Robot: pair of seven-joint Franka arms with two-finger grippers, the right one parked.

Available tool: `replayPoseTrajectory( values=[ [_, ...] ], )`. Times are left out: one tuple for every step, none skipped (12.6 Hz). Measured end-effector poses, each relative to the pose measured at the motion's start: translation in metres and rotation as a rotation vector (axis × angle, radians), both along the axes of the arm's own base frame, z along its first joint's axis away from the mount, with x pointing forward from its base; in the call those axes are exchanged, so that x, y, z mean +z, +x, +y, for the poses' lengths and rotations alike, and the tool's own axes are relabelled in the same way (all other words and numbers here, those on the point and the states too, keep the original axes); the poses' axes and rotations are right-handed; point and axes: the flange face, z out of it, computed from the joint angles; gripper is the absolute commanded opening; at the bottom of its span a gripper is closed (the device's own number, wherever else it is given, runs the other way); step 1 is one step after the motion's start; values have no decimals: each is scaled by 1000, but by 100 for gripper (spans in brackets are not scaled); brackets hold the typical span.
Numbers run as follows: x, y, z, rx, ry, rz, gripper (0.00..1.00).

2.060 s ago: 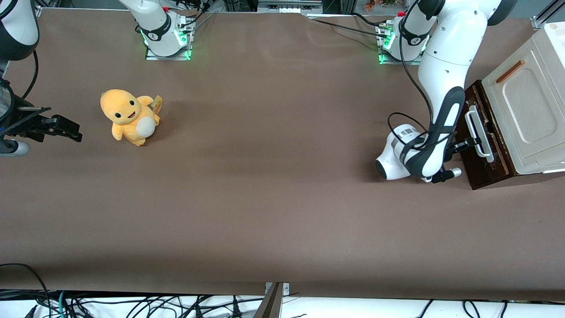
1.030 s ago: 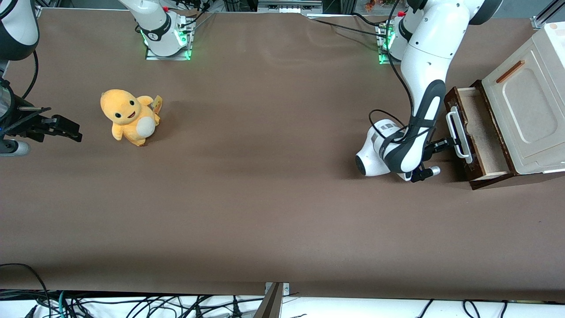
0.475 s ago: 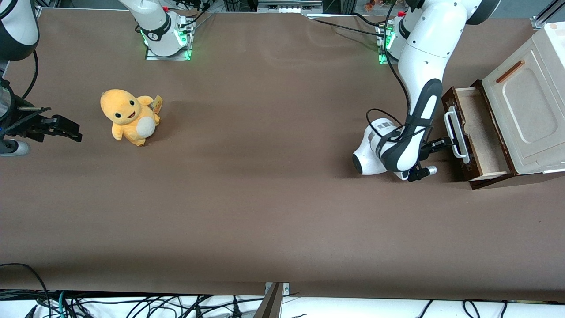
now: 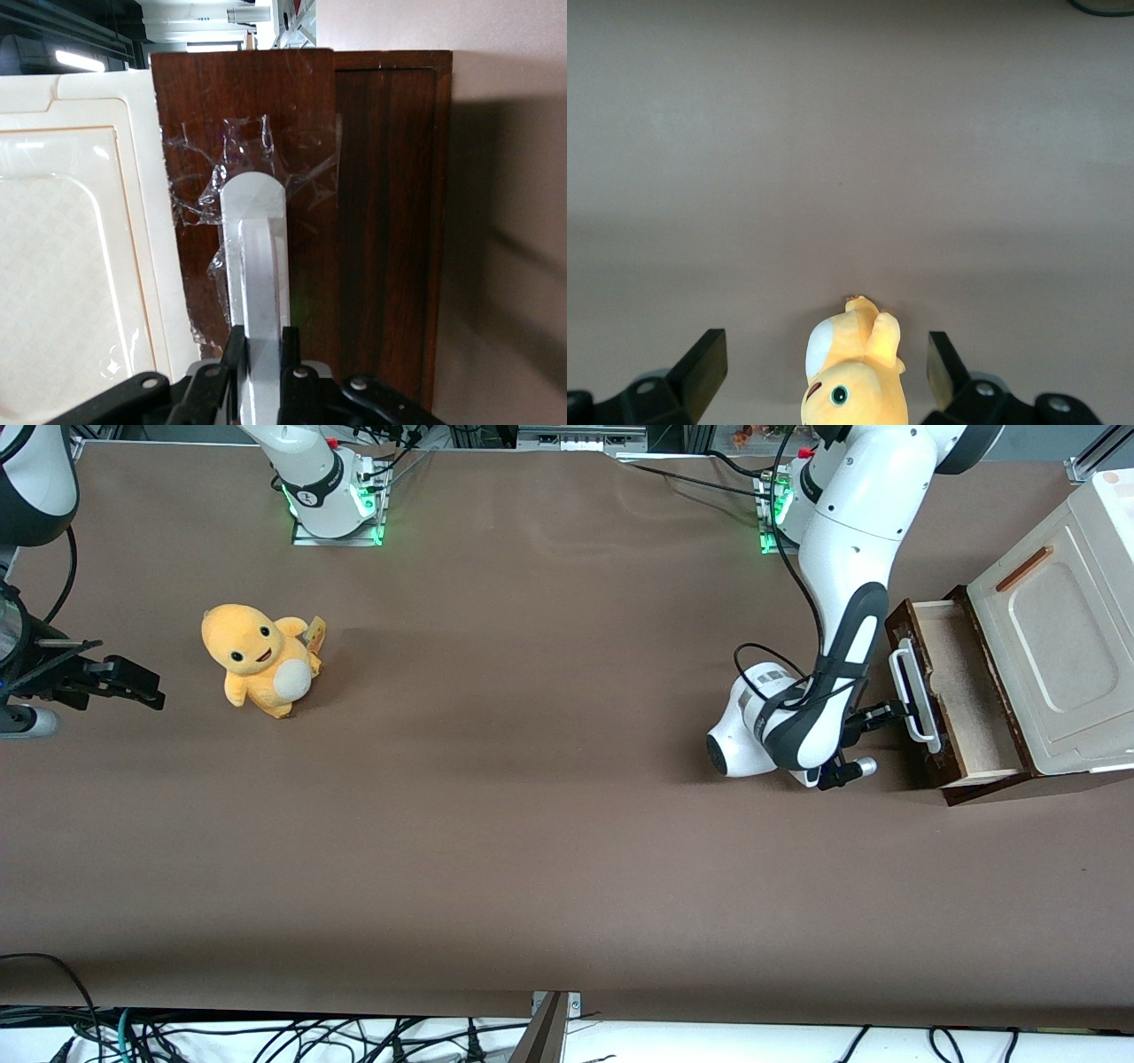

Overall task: Open lower drawer with left arm only
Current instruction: 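Pull the gripped handle away from the cabinet to slide the drawer out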

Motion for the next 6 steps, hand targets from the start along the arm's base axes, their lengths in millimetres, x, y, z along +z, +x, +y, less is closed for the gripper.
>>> replayPoseTrajectory(
  values=[
    [0,0,0,1,-1,0,10],
    [0,0,0,2,-3,-1,10],
    [1,0,-1,3,-4,-2,10],
    [1,1,-1,4,-4,-2,10],
    [1,1,-1,4,-5,-2,10],
    [1,1,-1,5,-5,-2,10]
  ],
)
